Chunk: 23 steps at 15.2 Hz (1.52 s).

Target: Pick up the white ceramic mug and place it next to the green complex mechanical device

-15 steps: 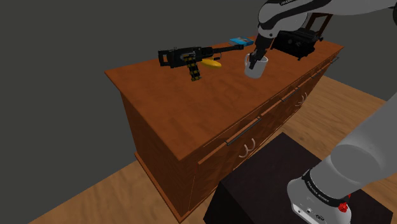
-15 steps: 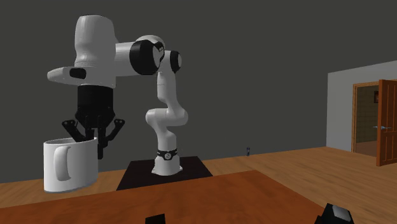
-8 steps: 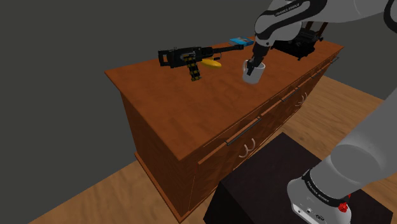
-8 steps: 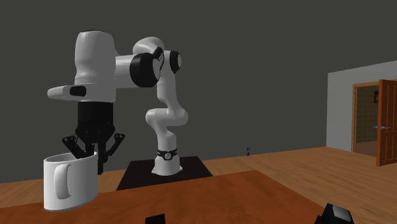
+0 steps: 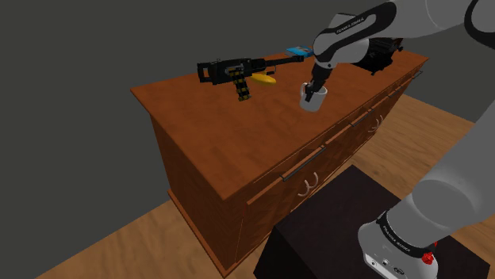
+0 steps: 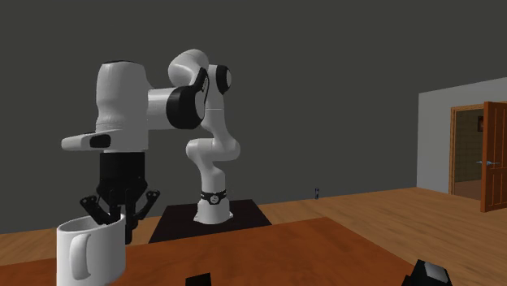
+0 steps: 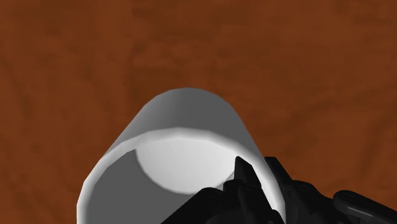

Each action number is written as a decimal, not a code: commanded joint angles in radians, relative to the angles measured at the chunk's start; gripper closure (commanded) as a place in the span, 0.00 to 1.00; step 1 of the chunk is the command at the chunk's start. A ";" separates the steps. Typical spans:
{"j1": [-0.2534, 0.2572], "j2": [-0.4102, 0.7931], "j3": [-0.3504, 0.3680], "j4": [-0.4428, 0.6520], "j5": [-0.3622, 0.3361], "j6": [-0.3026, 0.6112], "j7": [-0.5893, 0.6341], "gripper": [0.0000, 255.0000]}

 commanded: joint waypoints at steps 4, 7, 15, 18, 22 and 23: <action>0.000 0.006 0.000 -0.003 0.002 0.011 -0.002 1.00; 0.000 0.006 0.000 -0.003 0.002 0.011 -0.002 1.00; 0.000 -0.034 -0.002 0.017 -0.008 -0.049 0.005 0.00; 0.000 -0.066 -0.004 0.039 -0.016 -0.103 0.010 0.00; 0.000 -0.066 -0.004 0.039 -0.016 -0.103 0.010 0.00; 0.000 -0.066 -0.004 0.039 -0.016 -0.103 0.010 0.00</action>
